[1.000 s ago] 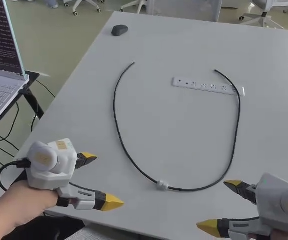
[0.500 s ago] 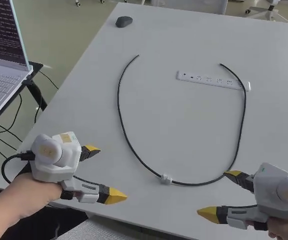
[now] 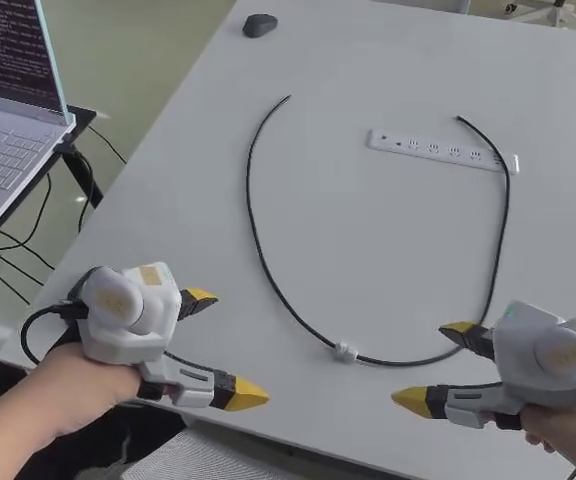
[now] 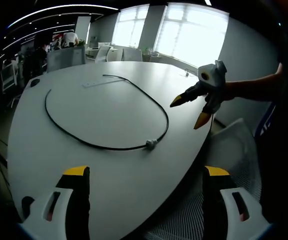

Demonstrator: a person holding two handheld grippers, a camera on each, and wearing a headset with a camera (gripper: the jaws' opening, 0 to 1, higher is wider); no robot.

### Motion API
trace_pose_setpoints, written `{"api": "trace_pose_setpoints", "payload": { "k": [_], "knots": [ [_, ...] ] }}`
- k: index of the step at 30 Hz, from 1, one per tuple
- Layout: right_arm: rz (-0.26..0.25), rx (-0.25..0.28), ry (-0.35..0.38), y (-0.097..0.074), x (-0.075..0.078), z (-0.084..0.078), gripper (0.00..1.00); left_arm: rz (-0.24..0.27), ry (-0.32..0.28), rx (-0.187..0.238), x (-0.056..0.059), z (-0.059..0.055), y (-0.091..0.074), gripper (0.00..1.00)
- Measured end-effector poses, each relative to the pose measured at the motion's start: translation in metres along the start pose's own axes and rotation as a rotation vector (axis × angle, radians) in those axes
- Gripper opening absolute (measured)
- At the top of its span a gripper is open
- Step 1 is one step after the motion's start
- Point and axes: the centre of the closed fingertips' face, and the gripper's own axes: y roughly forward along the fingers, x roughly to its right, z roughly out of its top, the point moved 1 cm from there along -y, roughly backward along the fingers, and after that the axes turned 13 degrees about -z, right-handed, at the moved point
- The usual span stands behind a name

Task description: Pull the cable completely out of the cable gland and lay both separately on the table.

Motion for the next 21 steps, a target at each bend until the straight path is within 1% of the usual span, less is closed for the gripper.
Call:
{"api": "trace_pose_setpoints", "payload": {
  "k": [8, 10, 11, 14, 17, 21],
  "knots": [
    [0.013, -0.031, -0.026, 0.015, -0.002, 0.005, 0.70, -0.021, 0.011, -0.023, -0.001, -0.006, 0.002, 0.93],
    [0.013, -0.043, -0.045, 0.019, -0.002, 0.006, 0.69, -0.023, 0.013, -0.023, -0.002, -0.007, 0.002, 0.93],
    [0.014, -0.041, -0.050, 0.020, -0.003, 0.008, 0.69, -0.024, 0.013, -0.023, -0.003, -0.007, 0.002, 0.93],
    [0.018, -0.045, -0.042, 0.027, -0.002, 0.012, 0.68, -0.029, 0.008, -0.021, -0.005, -0.010, 0.004, 0.93],
    [0.021, -0.056, -0.054, 0.032, -0.004, 0.012, 0.67, -0.035, 0.007, -0.020, -0.004, -0.012, 0.004, 0.93],
    [0.024, -0.077, -0.073, 0.040, -0.007, 0.013, 0.61, -0.045, 0.003, -0.020, -0.002, -0.014, 0.005, 0.93]
  ]
}}
